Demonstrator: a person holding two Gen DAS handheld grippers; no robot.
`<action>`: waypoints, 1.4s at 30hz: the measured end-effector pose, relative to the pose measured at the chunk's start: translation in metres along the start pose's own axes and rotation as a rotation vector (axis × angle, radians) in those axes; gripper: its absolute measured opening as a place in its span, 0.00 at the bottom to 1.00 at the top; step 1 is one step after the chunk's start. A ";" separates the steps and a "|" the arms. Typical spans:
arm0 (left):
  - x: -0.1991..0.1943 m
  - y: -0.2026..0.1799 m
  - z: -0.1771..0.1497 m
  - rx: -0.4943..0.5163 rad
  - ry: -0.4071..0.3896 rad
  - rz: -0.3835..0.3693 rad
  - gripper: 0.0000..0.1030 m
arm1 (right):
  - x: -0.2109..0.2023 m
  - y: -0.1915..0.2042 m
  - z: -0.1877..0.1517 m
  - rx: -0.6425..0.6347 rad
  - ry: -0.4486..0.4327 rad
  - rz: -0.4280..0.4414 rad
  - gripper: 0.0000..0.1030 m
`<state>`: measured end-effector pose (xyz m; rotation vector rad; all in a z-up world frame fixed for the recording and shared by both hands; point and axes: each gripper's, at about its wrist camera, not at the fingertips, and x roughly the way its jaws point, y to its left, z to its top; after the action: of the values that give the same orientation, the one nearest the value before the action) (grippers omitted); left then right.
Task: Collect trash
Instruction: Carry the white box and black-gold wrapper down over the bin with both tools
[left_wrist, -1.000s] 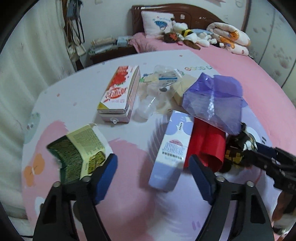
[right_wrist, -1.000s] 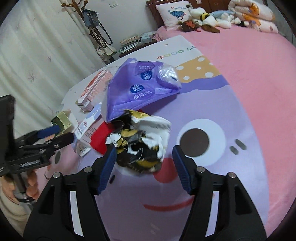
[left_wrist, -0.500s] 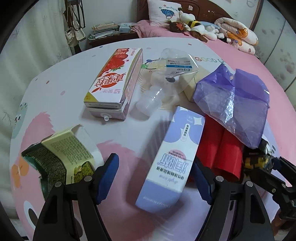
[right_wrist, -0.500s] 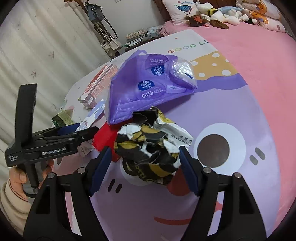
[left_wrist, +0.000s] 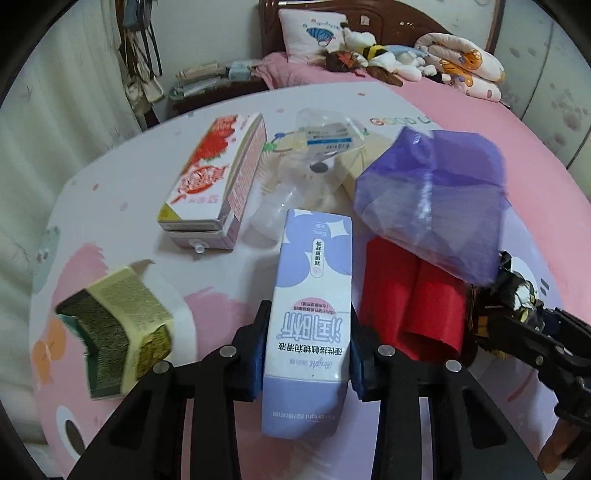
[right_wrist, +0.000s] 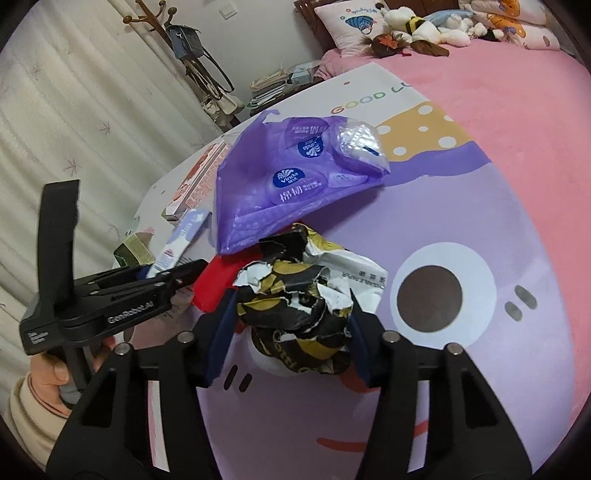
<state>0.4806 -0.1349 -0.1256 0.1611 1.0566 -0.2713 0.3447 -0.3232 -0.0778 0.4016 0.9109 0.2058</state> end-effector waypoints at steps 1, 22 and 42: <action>-0.005 -0.002 -0.001 0.005 -0.004 0.002 0.34 | -0.004 0.001 -0.002 -0.001 -0.006 -0.001 0.46; -0.240 0.018 -0.167 0.033 -0.084 -0.054 0.34 | -0.174 0.089 -0.084 -0.064 -0.055 0.069 0.45; -0.263 -0.003 -0.397 0.014 0.047 -0.135 0.34 | -0.197 0.126 -0.285 -0.122 0.122 0.091 0.45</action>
<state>0.0264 0.0026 -0.0882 0.1098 1.1142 -0.3984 -0.0020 -0.2049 -0.0373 0.3199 0.9956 0.3705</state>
